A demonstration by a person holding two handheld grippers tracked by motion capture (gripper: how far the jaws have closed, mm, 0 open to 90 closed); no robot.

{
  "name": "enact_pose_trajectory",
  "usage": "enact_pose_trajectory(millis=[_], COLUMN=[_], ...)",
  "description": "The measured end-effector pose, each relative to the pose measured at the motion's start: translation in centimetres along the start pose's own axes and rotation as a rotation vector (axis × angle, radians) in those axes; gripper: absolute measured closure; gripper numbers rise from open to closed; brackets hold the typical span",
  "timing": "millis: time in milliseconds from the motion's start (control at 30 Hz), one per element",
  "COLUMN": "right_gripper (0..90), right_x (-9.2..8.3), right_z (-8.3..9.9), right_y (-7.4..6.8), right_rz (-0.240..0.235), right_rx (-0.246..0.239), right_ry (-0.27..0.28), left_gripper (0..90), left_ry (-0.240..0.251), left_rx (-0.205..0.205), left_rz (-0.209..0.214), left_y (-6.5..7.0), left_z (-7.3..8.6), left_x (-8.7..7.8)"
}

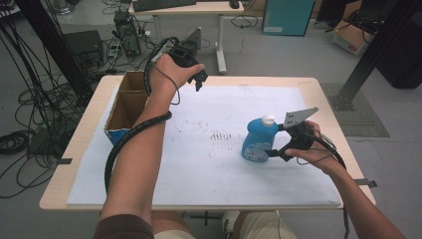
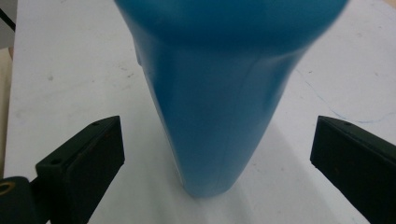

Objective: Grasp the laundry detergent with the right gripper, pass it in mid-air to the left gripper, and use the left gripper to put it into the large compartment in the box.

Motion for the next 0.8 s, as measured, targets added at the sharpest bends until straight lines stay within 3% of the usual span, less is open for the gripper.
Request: enact_pose_trajectory(millis=[467,800], right_gripper=[2.6,2.4], right_x=[1.7,2.1], right_z=[-0.4,-0.5], right_y=[-0.1,-0.1], right_rz=[-0.002,-0.006], right_rx=[0.004,0.009], right_ry=[0.077,0.096], left_gripper=[6.5,6.4], left_ry=[-0.008,-0.007], left_rx=[0.008,0.016], left_rz=[0.003,0.003], left_y=[0.4,0.6], left_z=[-0.2,-0.5], left_x=[0.3,0.3])
Point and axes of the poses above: each handheld gripper's, and its own axes: x roughly forward along the jaws, z roughly out of its underside, y roughly to its right, the point moved 10 cm from there along x, roughly forward along the jaws, and after that the axes turned 1 degree about x, right-handed, at the moved point
